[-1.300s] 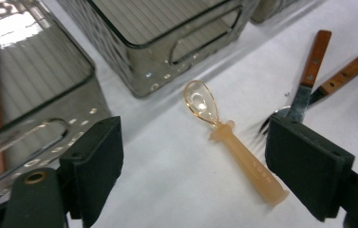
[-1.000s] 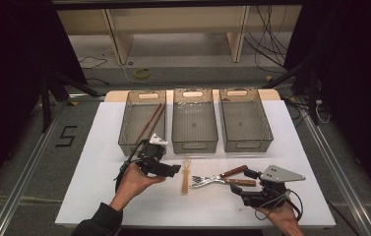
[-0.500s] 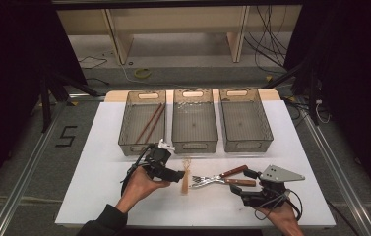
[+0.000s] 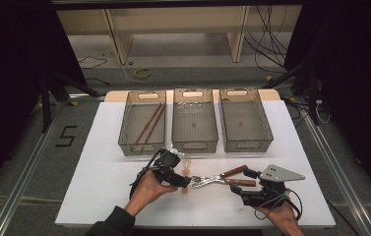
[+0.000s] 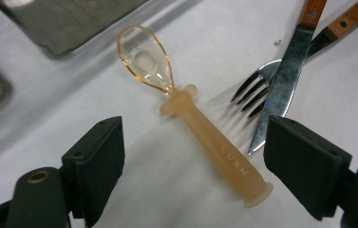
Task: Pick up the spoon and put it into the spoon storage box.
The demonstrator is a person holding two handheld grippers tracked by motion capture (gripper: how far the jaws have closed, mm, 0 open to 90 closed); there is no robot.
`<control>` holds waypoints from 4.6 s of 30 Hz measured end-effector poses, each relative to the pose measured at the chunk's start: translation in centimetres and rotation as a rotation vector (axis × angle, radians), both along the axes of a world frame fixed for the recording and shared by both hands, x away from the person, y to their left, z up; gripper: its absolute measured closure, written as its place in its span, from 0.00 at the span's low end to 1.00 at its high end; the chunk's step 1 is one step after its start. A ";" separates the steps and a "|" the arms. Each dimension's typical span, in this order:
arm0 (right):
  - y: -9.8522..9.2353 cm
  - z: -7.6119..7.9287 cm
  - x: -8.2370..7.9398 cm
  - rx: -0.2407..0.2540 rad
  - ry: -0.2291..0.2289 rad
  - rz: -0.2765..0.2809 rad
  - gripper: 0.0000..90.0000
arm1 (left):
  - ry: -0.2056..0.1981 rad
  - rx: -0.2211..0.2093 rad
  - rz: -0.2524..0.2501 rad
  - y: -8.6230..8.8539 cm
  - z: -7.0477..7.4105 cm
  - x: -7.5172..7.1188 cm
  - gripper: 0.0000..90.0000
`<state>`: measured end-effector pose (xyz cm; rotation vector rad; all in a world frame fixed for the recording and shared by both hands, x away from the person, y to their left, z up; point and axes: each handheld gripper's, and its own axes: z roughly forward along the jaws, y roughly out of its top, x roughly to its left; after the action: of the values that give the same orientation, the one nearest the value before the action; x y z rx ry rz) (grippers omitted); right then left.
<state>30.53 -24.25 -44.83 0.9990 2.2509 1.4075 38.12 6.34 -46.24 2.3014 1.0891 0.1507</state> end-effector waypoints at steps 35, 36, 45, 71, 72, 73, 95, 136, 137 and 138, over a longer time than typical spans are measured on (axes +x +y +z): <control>0.1 0.1 -0.1 -0.007 -0.005 0.003 0.30 | 0.046 0.095 -0.080 -1.0 -1.3 0.6 0.46; 0.1 0.0 -0.1 -0.007 -0.003 0.002 0.30 | 0.041 0.106 -0.081 -1.2 -1.3 0.5 0.47; 0.1 0.1 -0.2 -0.008 -0.004 0.005 0.30 | 0.011 0.154 -0.086 -2.0 -1.4 0.0 0.45; 0.1 0.1 -0.2 -0.003 -0.006 0.003 0.30 | 0.037 0.135 -0.126 -0.2 -1.1 0.7 0.82; 0.1 0.1 -0.2 -0.002 -0.005 0.003 0.30 | 0.037 0.134 -0.128 -0.2 -1.1 0.7 0.83; 0.1 0.1 -0.2 -0.001 -0.004 0.002 0.30 | 0.038 0.127 -0.127 -0.2 -1.1 0.7 0.83; 0.1 0.1 -0.1 -0.003 -0.003 0.001 0.30 | -0.056 0.024 -0.131 2.4 2.2 1.0 0.84; 0.0 0.0 0.0 0.006 0.004 -0.001 0.30 | -0.191 -0.125 -0.102 2.7 8.4 5.0 0.84; 0.0 0.0 0.0 0.006 0.003 0.001 0.30 | -0.195 -0.128 -0.096 2.6 8.5 5.2 0.84; 0.0 0.0 0.0 0.007 0.005 0.000 0.30 | -0.196 -0.132 -0.095 2.6 8.5 5.5 0.84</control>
<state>30.54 -24.22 -44.81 1.0052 2.2509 1.4153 43.57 8.93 -37.69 2.1641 0.8640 0.2545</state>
